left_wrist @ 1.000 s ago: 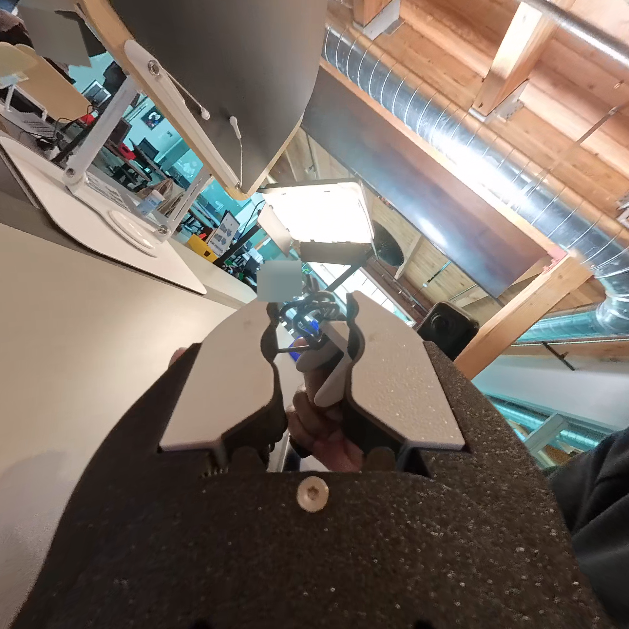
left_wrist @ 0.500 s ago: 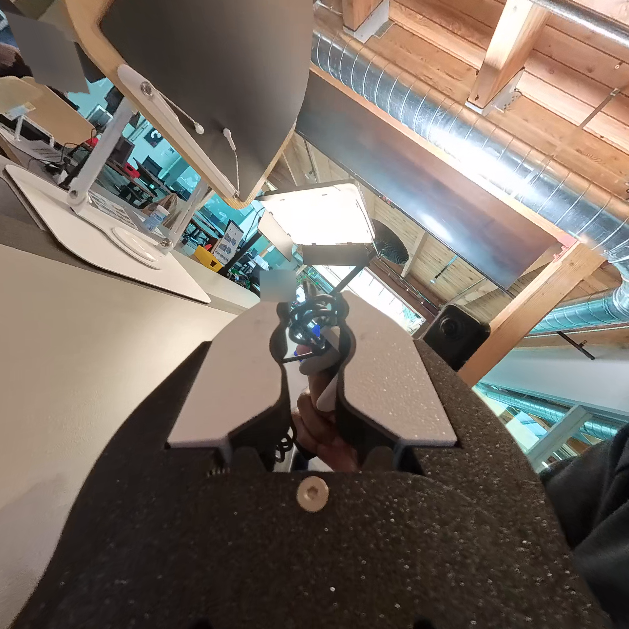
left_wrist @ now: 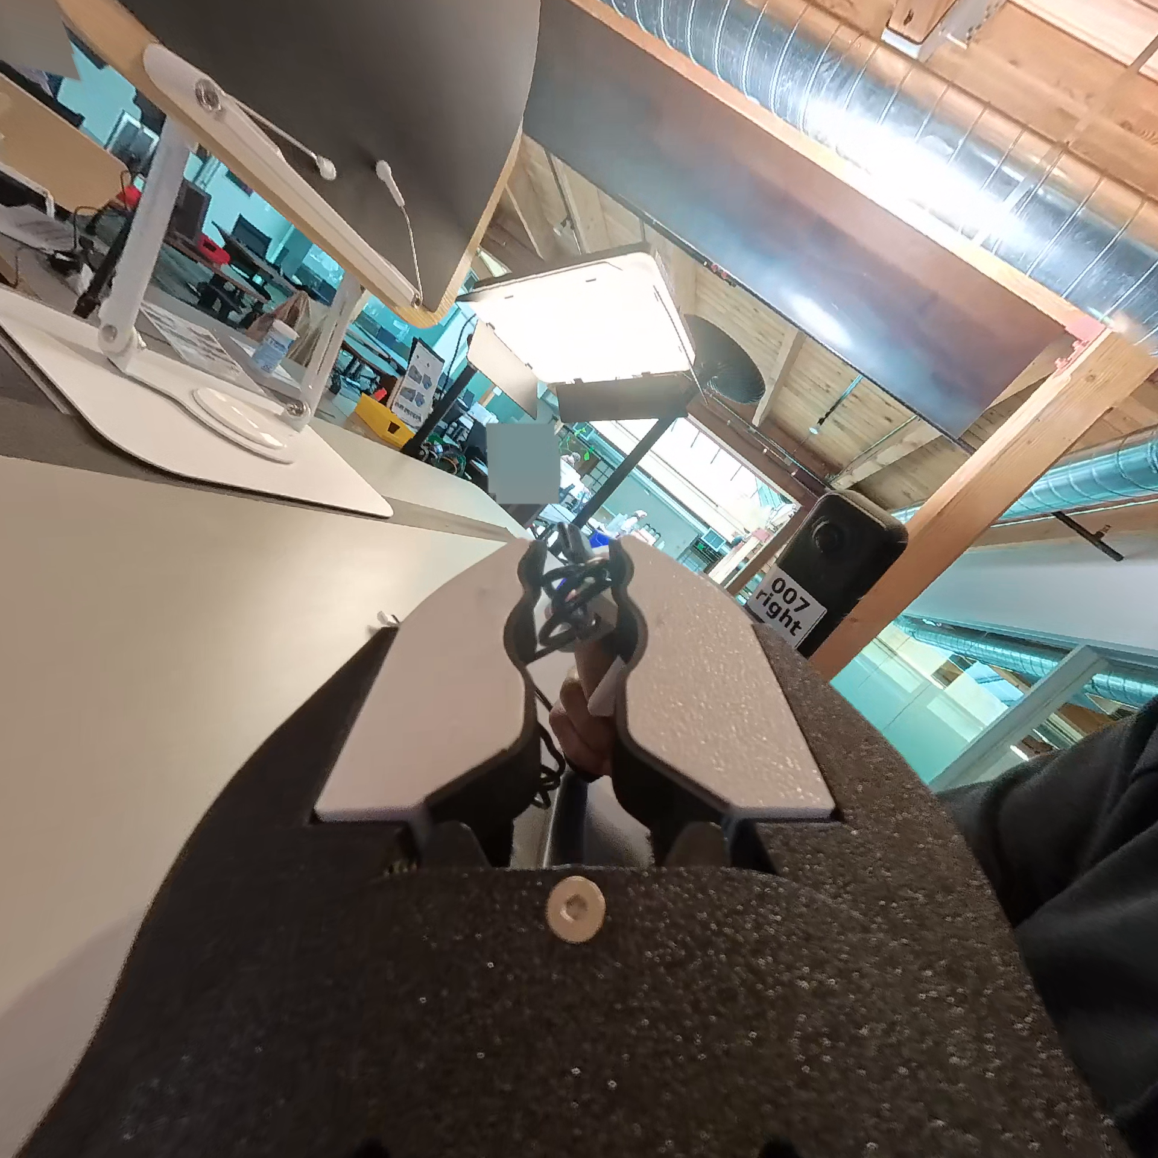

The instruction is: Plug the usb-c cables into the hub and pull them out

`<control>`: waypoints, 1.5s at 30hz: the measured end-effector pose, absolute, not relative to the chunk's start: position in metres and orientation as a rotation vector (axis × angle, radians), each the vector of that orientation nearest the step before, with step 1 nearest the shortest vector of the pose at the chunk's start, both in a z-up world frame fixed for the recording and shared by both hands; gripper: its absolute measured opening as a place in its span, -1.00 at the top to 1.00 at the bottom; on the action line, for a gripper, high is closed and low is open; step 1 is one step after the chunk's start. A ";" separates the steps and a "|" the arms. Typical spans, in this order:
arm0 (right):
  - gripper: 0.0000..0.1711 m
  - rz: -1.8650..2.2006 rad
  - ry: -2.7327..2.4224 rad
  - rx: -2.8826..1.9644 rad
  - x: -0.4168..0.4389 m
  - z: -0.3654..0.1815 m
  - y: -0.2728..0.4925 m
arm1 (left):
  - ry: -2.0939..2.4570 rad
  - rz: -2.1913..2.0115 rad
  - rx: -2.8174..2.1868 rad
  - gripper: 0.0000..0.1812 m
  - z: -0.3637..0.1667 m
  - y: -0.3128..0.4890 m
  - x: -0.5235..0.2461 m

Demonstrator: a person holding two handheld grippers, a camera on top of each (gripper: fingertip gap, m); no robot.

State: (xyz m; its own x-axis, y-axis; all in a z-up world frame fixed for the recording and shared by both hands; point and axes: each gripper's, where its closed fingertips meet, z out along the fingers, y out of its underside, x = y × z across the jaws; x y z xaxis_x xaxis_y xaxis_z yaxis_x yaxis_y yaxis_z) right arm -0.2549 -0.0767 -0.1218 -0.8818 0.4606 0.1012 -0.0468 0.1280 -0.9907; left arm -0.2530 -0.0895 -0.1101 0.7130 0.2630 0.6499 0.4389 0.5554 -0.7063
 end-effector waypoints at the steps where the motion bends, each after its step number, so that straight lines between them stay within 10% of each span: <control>1: 0.95 1.796 -2.014 -0.402 -0.256 -0.121 -0.075 | -0.806 -0.136 -1.011 0.77 -0.111 -0.089 -0.253; 36: 0.74 1.889 -2.307 -0.254 -0.233 -0.129 -0.073 | -0.640 -0.116 -1.292 0.93 -0.120 -0.091 -0.232; 45: 0.94 1.916 -2.604 -0.155 -0.199 -0.149 -0.080 | -0.501 -0.219 -1.512 0.93 -0.136 -0.068 -0.202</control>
